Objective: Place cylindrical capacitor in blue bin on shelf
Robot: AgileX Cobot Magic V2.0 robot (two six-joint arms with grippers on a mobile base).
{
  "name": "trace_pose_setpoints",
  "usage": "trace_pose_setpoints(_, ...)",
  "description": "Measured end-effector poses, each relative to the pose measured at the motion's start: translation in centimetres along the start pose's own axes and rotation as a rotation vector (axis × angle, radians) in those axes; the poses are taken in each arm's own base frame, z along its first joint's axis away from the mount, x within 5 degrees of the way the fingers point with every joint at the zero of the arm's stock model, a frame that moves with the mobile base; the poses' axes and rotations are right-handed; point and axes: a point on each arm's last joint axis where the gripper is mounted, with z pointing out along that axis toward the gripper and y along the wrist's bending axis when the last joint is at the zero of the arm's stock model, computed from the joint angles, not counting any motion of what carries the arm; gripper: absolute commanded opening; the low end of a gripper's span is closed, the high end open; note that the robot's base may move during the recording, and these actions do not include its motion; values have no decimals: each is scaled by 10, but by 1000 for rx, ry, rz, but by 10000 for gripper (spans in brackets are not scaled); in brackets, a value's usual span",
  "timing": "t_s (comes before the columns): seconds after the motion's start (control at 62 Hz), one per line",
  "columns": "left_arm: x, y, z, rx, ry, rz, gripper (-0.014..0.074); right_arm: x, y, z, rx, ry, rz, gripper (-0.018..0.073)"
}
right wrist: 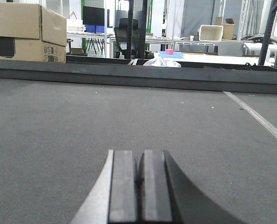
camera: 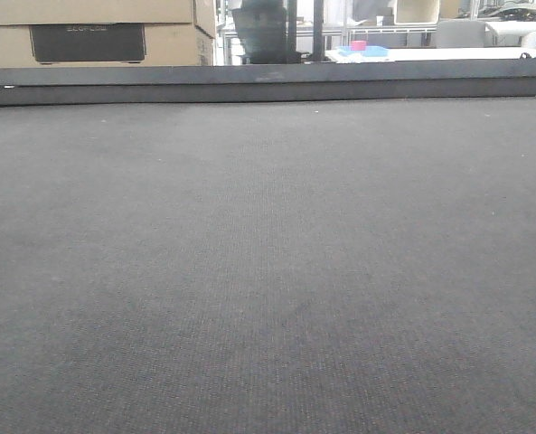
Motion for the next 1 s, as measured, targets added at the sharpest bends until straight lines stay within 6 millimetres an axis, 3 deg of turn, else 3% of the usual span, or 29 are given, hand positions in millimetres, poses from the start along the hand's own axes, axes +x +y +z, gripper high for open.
trace_pose_setpoints(0.694,0,0,0,0,-4,0,-110,0,0,0,0,0,0,-162)
trace_pose_setpoints(1.0,-10,0,-2,0,-14,0,-110,-6,0,-1,-1,-16,25,-162)
